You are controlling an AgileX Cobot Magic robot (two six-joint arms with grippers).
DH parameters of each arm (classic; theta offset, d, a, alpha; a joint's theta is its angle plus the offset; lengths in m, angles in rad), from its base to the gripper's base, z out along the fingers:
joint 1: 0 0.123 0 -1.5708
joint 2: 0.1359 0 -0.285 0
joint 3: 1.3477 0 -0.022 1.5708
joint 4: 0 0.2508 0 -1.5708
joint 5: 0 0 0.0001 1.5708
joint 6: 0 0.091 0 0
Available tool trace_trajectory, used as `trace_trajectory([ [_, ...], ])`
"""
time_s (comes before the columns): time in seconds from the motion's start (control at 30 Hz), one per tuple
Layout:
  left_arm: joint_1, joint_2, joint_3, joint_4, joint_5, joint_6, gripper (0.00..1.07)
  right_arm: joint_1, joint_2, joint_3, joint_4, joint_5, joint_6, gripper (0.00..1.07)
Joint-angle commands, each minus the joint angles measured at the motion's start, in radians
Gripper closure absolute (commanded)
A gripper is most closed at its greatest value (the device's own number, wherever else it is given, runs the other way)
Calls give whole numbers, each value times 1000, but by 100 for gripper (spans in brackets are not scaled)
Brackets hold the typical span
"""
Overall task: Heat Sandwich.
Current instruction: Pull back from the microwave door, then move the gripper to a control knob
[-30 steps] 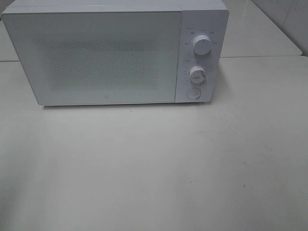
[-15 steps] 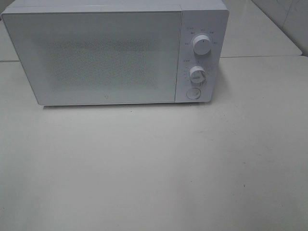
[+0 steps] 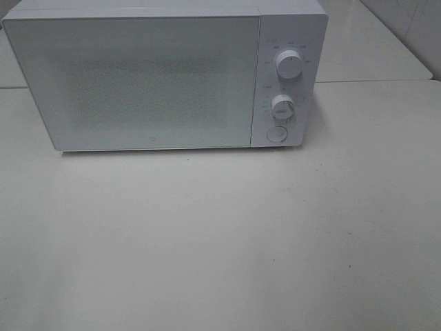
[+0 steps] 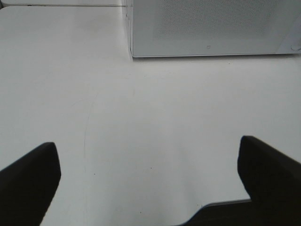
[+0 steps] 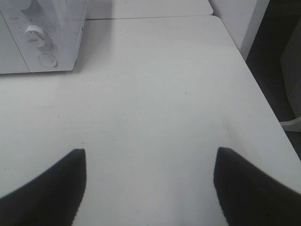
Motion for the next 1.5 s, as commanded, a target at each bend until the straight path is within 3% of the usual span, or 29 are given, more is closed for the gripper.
trace_trajectory([
  [0.03,2,-25,3,-10,-17,-7,10,-7,-30,2,-1,-7,-9,34],
  [1.5,27,-25,3,-10,-17,-6,10,-7,-30,2,-1,-7,-9,34],
])
